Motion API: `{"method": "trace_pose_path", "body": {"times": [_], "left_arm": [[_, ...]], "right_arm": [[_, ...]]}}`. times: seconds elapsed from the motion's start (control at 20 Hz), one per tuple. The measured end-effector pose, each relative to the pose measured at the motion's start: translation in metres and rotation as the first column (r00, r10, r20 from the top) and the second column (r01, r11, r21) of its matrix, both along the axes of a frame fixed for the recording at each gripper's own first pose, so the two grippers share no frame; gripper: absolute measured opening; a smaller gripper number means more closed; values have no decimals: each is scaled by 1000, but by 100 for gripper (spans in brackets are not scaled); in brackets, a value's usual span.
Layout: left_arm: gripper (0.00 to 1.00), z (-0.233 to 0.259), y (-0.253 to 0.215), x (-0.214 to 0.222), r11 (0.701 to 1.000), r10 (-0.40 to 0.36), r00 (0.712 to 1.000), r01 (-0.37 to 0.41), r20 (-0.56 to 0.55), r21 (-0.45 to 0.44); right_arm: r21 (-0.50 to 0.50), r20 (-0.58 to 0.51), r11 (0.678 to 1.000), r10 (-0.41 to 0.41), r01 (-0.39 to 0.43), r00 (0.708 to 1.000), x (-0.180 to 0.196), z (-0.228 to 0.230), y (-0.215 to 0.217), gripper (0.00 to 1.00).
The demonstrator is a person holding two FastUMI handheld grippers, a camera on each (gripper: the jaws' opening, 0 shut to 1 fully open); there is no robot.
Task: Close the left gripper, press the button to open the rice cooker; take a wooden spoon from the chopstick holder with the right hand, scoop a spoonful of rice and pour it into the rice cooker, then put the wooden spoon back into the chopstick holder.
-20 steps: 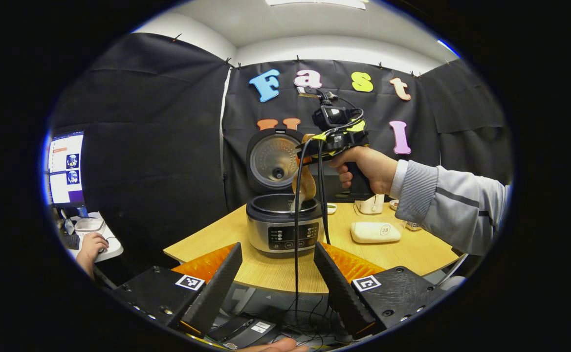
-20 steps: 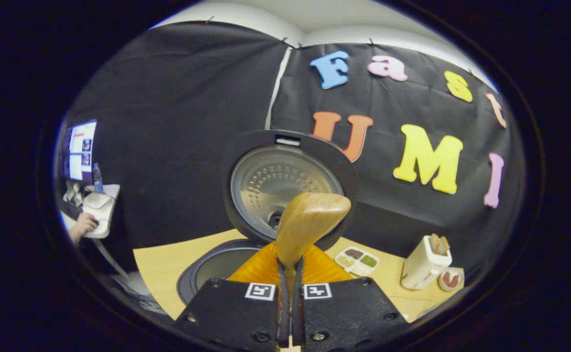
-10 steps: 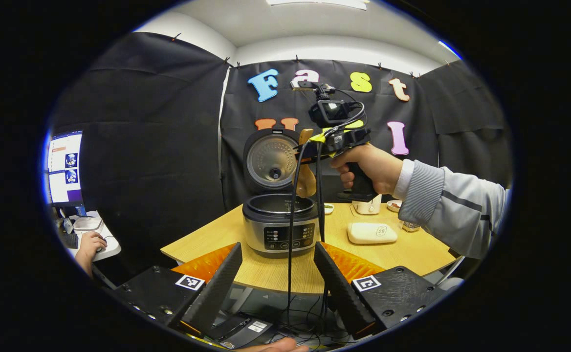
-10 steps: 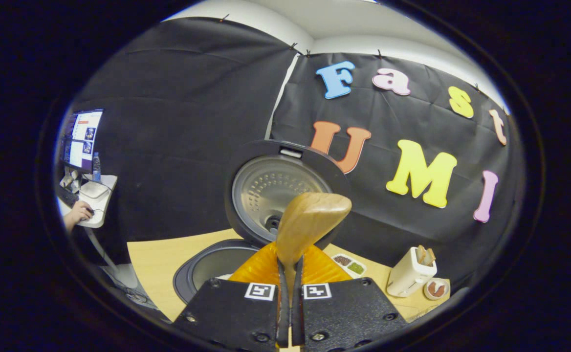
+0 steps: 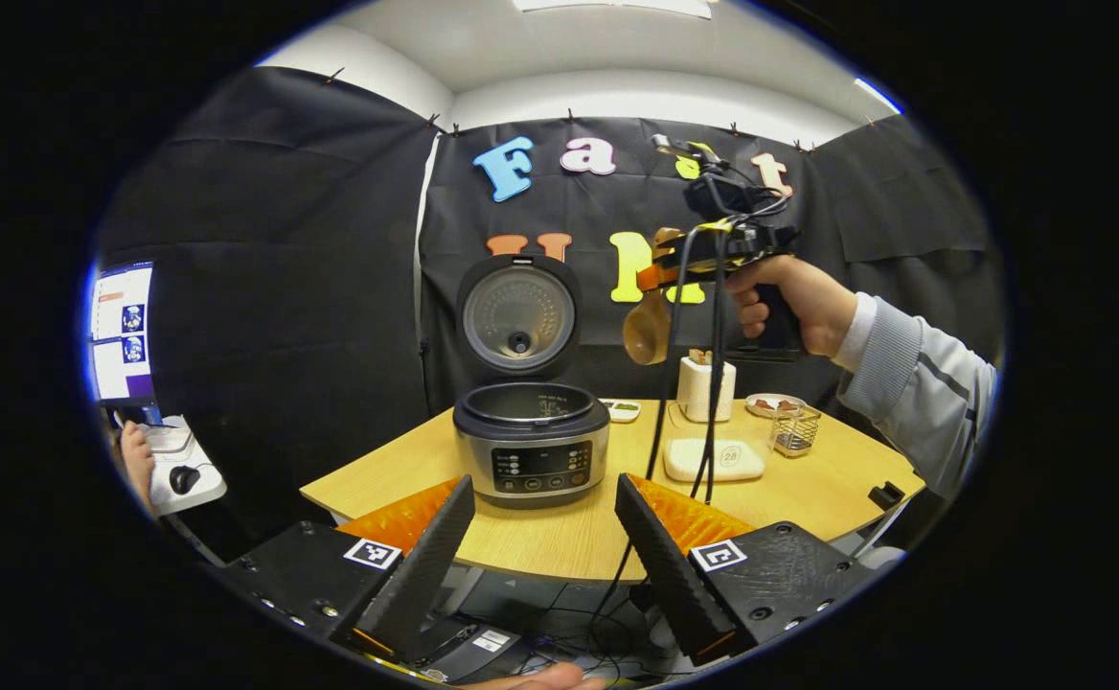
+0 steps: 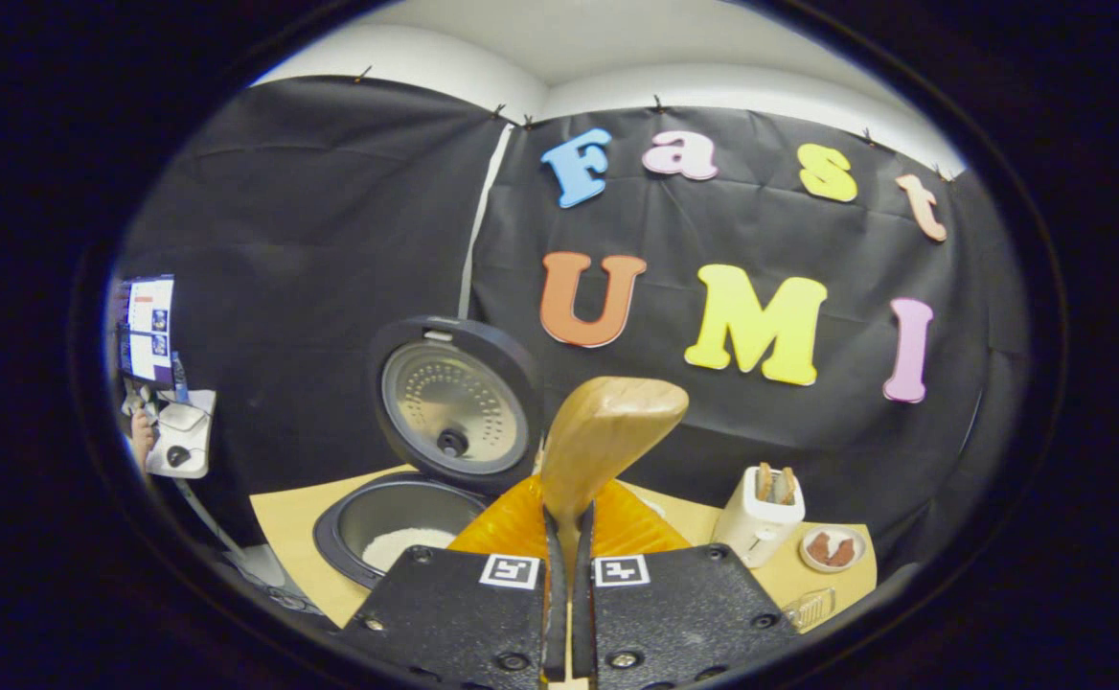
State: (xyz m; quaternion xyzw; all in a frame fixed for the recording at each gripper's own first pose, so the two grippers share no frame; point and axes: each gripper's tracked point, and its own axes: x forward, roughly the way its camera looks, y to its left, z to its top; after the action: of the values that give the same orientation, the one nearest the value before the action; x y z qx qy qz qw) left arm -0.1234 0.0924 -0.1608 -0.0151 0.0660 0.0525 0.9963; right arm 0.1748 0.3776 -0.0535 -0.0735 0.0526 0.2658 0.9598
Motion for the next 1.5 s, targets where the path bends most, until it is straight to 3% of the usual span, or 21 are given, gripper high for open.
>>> {"method": "trace_pose_path", "body": {"times": [0.4, 0.85, 1.15, 1.5], "left_arm": [[94, 13, -36, 12, 999, -44, 998, 44, 32, 11], [94, 5, -56, 28, 998, -59, 998, 59, 26, 10], [94, -6, -66, 39, 997, -72, 997, 72, 5, 23], [94, -10, -65, 55, 996, -88, 996, 89, 3, -29]], "right_arm": [[101, -22, 989, -104, 106, 994, 0, 16, -133, 8], [110, -92, 943, -305, 314, 948, 41, -33, -275, 7], [90, -150, 912, -386, 401, 910, 90, -85, -322, 7], [77, -225, 889, -425, 451, 877, 128, -143, -352, 8]]}}
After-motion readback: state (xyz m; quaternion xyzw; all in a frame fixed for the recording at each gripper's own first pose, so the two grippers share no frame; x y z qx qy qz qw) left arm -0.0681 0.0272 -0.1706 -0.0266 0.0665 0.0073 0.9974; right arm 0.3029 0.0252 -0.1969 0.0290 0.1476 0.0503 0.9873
